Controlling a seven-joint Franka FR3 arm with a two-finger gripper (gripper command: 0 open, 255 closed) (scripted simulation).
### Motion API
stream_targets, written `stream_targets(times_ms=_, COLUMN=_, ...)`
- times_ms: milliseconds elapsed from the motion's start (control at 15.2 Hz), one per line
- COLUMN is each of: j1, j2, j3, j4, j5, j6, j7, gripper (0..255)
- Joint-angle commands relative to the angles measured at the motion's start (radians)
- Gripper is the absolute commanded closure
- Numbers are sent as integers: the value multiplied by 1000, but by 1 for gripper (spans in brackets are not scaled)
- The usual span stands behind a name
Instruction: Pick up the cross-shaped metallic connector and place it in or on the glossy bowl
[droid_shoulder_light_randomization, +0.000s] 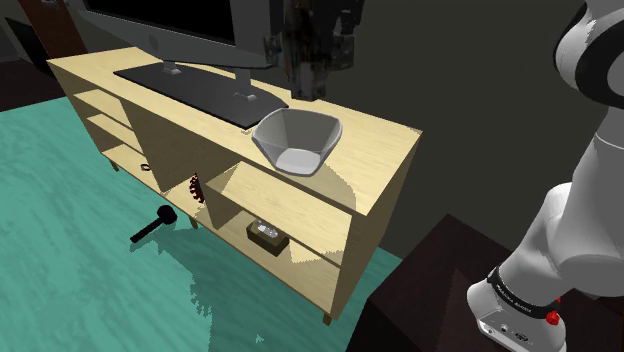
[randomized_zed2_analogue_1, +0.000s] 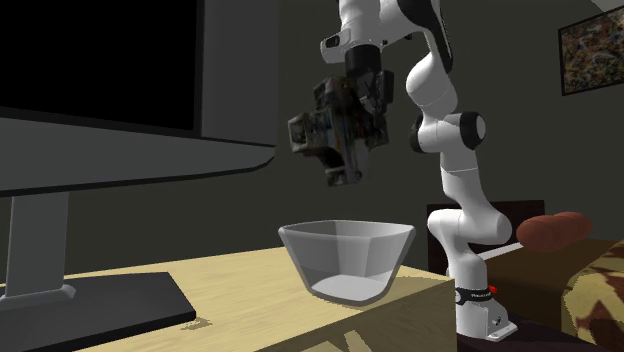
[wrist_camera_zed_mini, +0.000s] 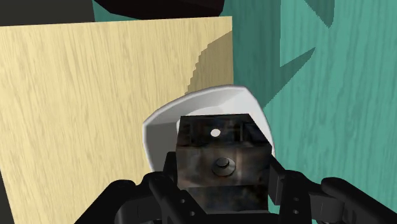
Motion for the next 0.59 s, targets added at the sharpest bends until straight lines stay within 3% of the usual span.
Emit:
stream_targets(times_ms=0, j1=32, j2=28, j3=19, j4=47, j5=-6, j6=-14, j7=50, gripper=255)
stream_targets(times_ms=132, j1=74, j2=68, j3=40, j4=110, j5=-15, j6=-35, j7=109, gripper=255)
stream_targets(times_ms=528, j1=64, j2=-32, j3=37, j4=-129, j5=-4, j6=104, j7=98, gripper=255)
